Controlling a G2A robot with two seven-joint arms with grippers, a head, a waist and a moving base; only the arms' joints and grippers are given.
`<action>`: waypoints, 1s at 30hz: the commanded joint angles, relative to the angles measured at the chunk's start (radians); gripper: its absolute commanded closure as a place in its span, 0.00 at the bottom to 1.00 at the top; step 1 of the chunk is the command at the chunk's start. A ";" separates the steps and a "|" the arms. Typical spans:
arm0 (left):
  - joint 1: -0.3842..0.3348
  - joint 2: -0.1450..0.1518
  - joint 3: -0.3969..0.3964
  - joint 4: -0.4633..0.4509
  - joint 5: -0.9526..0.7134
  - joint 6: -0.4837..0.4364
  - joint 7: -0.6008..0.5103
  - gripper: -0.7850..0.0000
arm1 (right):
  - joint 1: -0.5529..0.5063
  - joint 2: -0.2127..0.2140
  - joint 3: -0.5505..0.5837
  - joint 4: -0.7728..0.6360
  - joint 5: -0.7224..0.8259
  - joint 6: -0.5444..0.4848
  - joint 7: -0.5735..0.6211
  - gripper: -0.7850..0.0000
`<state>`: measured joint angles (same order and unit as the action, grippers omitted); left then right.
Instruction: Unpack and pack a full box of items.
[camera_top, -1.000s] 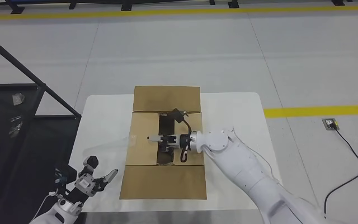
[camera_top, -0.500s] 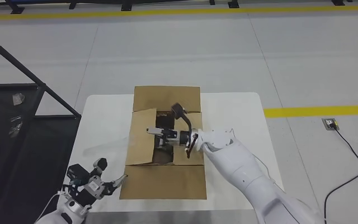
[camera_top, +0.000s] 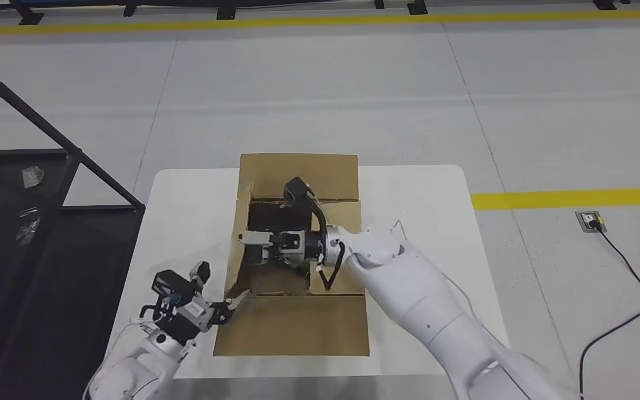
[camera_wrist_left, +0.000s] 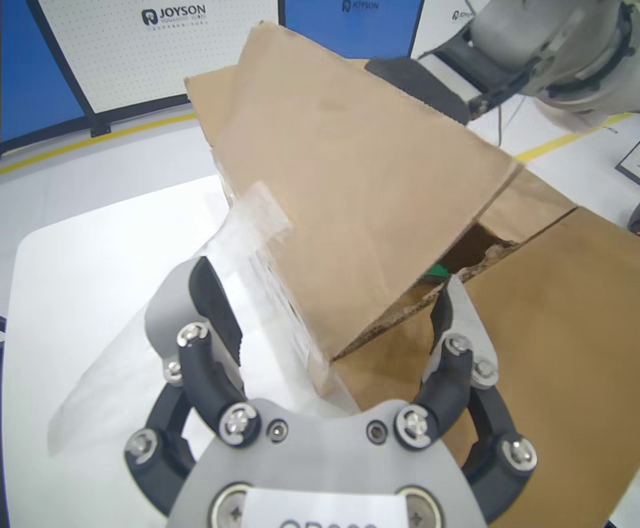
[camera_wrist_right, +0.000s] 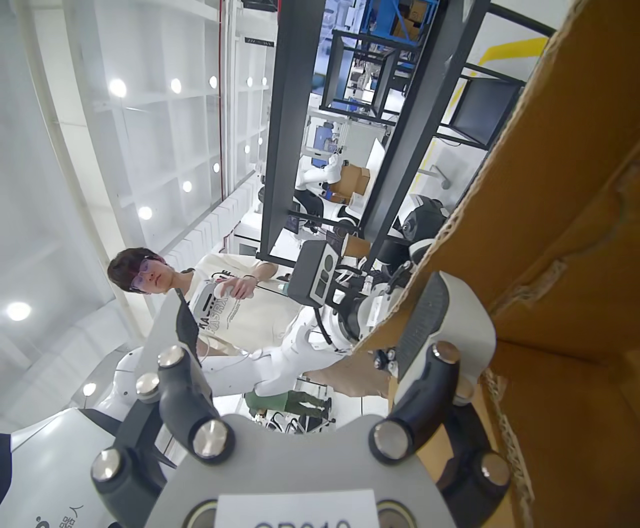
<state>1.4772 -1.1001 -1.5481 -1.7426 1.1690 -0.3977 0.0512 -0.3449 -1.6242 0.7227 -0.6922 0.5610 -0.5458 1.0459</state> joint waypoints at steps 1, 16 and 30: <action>-0.004 -0.003 0.004 -0.002 -0.018 0.028 0.010 0.00 | -0.001 -0.003 -0.002 -0.012 -0.006 -0.001 0.009 0.00; 0.116 -0.003 -0.161 -0.030 -0.135 0.092 0.100 0.00 | -0.080 0.050 0.099 -0.176 -0.127 -0.088 0.053 0.00; 0.134 -0.009 -0.177 -0.018 -0.146 0.107 0.083 0.00 | -0.340 0.170 0.332 -0.534 -0.303 -0.011 0.068 0.00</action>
<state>1.6098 -1.1081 -1.7267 -1.7566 1.0191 -0.2960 0.1363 -0.6751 -1.4579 1.0460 -1.2181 0.2567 -0.5605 1.1114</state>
